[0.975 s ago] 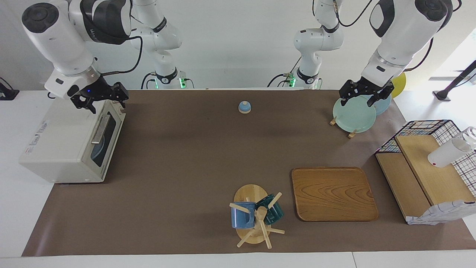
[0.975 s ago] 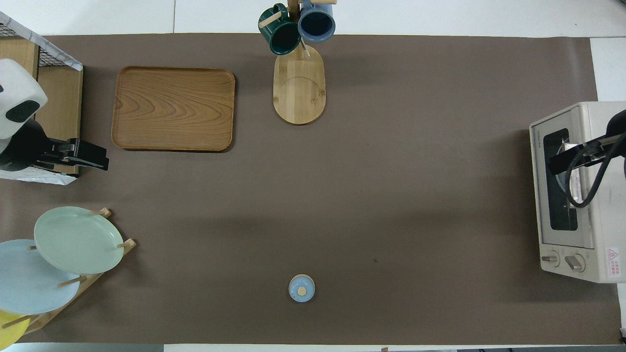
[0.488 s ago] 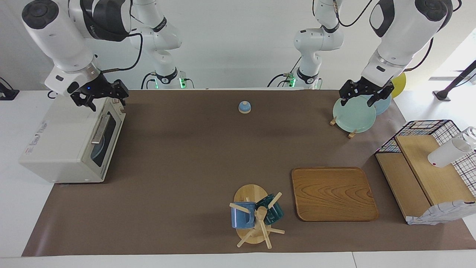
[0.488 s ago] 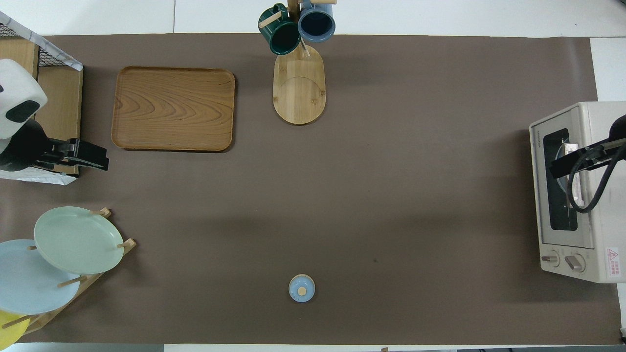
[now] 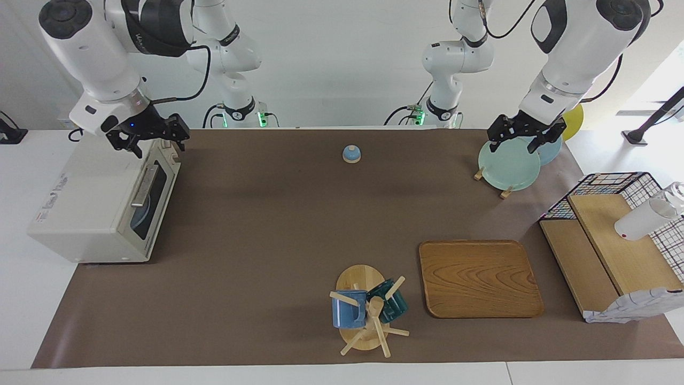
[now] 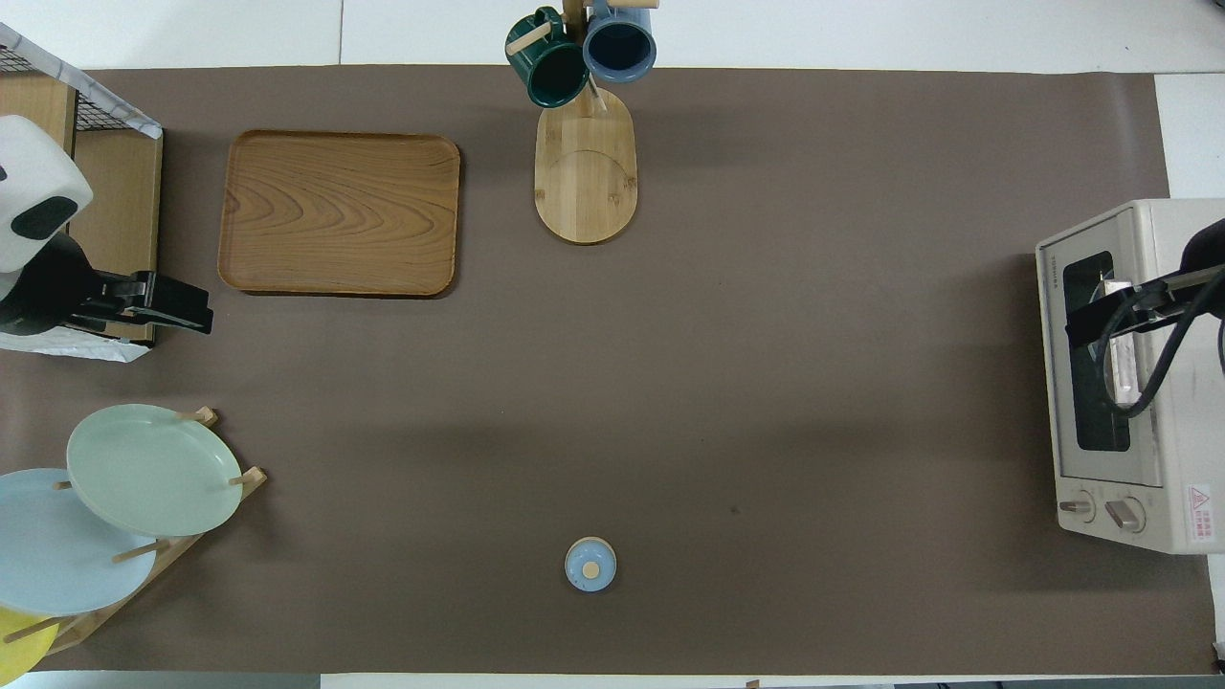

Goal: Put eggplant into oven

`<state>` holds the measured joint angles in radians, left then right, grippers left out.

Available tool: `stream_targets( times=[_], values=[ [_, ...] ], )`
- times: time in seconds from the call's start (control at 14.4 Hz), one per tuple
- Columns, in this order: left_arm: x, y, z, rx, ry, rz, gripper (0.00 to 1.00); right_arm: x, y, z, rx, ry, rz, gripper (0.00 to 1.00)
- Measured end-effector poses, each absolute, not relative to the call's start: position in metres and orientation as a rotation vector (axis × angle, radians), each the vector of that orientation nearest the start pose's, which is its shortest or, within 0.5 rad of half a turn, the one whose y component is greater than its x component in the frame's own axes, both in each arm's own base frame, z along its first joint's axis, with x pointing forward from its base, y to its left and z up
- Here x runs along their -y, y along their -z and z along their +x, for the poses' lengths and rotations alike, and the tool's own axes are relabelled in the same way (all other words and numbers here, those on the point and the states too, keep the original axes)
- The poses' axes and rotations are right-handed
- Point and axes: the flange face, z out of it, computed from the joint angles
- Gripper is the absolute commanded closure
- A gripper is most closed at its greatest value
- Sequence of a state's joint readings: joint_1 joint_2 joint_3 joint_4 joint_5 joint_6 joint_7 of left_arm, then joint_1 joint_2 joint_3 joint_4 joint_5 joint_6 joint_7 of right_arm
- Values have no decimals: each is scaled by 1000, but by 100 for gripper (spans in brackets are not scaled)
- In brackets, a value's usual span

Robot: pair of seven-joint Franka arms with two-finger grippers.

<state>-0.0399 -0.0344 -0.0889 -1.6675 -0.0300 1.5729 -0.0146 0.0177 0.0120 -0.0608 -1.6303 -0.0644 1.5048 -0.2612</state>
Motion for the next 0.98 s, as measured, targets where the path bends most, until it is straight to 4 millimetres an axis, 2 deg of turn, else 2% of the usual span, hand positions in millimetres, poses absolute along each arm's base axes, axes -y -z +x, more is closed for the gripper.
stream_targets(
  times=[0.21, 0.98],
  values=[
    [74, -598, 536, -179, -98, -3158, 0, 38, -586, 546, 326, -231, -3159, 0],
    [74, -598, 536, -179, -98, -3158, 0, 31, -592, 546, 273, -208, -3171, 0]
  ],
)
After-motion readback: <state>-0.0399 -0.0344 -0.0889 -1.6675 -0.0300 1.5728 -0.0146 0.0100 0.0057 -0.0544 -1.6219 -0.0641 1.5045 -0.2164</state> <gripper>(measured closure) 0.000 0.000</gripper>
